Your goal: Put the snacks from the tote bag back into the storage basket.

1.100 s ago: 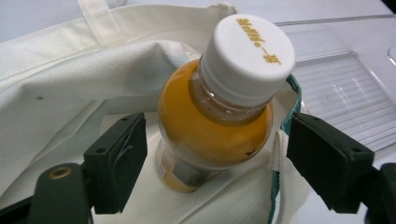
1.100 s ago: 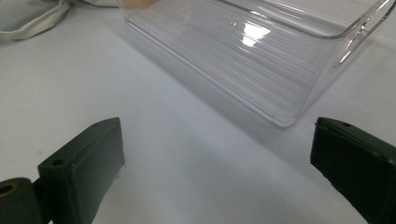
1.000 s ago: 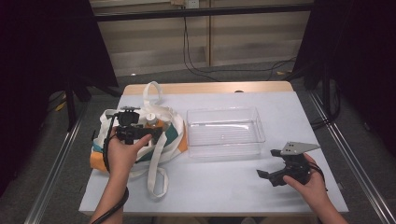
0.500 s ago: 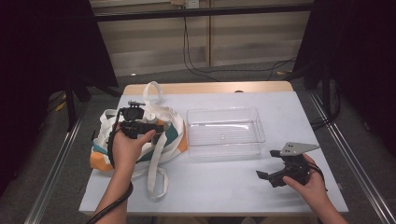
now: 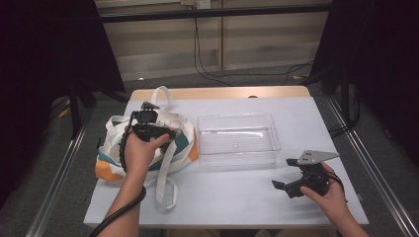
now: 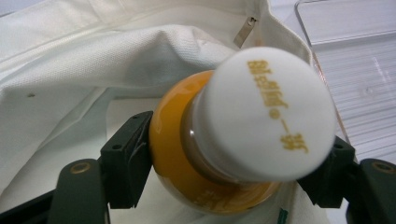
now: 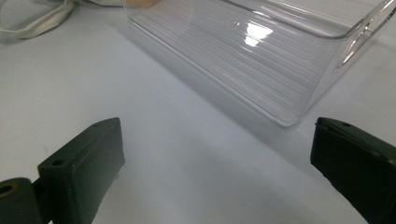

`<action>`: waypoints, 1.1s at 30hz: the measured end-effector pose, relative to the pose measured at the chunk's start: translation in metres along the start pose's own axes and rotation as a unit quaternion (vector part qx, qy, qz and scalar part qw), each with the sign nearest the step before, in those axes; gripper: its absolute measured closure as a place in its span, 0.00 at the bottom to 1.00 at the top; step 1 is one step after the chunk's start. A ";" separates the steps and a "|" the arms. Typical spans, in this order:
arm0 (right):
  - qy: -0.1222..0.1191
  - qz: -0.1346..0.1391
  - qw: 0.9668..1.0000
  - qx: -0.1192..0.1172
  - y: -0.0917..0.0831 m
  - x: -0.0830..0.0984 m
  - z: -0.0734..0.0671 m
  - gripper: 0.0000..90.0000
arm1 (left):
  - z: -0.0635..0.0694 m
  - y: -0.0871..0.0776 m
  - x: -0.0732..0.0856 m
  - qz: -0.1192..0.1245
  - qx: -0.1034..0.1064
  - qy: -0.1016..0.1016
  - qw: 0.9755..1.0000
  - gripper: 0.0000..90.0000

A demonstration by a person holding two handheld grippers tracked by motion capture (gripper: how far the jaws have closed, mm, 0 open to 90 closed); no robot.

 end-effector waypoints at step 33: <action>0.002 0.003 1.000 0.004 -0.003 0.000 0.002 0.03 | 0.003 0.005 -0.004 -0.071 -0.023 -0.017 0.997 0.33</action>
Point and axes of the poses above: each handheld gripper's, and its own axes: y roughly forward along the jaws, x roughly out of its underside, z roughly to its right, the point moved 7 cm from there along y, roughly forward along the jaws, and after that the axes turned 3 degrees about -x, right-handed, at the moved point
